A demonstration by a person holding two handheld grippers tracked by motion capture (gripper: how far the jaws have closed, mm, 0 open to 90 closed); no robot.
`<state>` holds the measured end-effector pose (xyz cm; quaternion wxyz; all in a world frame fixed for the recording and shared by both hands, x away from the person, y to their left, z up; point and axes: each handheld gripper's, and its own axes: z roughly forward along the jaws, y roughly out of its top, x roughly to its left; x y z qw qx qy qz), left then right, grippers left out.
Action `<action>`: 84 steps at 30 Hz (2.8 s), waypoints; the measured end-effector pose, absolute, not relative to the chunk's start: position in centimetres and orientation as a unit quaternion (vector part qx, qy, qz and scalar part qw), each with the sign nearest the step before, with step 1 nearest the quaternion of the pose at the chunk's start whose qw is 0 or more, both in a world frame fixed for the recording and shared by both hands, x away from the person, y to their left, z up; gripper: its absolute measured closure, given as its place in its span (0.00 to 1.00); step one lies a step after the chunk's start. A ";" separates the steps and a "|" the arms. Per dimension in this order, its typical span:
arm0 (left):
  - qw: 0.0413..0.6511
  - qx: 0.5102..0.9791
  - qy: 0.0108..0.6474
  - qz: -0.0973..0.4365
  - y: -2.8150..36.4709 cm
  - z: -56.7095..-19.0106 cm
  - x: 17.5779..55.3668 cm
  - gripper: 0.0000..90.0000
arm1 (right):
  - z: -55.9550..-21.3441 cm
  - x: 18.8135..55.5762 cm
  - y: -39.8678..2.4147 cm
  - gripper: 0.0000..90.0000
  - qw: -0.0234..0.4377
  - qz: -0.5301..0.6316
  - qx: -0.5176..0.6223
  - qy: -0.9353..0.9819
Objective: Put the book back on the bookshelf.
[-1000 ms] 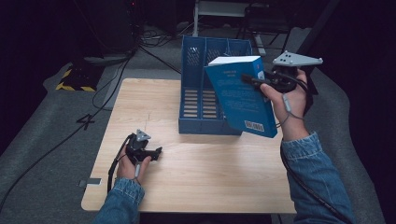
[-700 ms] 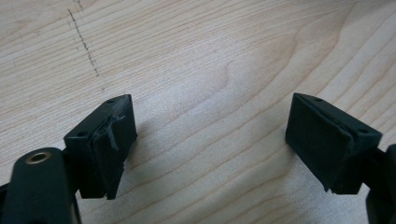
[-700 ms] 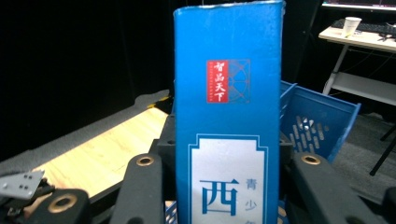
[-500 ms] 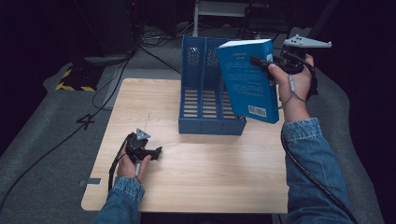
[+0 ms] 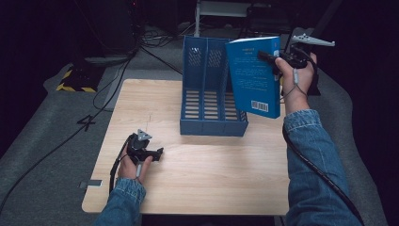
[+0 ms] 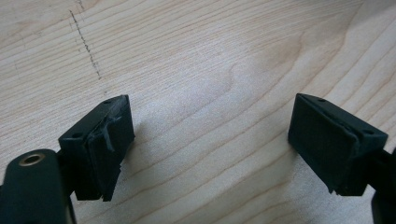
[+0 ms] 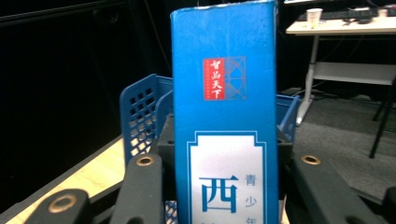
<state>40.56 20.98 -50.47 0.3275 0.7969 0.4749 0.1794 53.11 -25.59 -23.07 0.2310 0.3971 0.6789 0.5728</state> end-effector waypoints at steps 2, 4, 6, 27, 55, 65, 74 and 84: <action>0.330 0.795 0.477 0.178 20.9 -50.5 40.5 0.16 | -23.2 53.4 -25.8 0.68 0.234 0.570 0.403 0.677; 0.329 0.795 0.477 0.178 20.9 -50.5 40.5 0.16 | -23.3 53.8 -25.8 0.68 0.237 0.564 0.410 0.676; 0.329 0.795 0.477 0.178 20.9 -50.5 40.5 0.16 | -23.4 54.1 -25.9 0.68 0.239 0.561 0.420 0.672; 0.328 0.797 0.475 0.179 21.0 -50.5 40.6 0.16 | -22.9 56.8 -23.8 0.68 0.242 0.568 0.469 0.632; 0.327 0.797 0.475 0.180 20.9 -50.5 40.6 0.16 | -29.5 57.9 -19.7 0.65 0.248 0.580 0.442 0.638; 0.327 0.797 0.475 0.180 20.9 -50.5 40.6 0.16 | -32.9 58.5 -19.0 0.64 0.246 0.558 0.454 0.650; 0.327 0.797 0.474 0.180 20.9 -50.5 40.6 0.16 | -32.2 56.5 -18.6 0.59 0.275 0.465 0.460 0.704; 0.326 0.797 0.474 0.181 20.9 -50.5 40.6 0.16 | -29.8 59.1 -16.7 0.57 0.264 0.366 0.511 0.732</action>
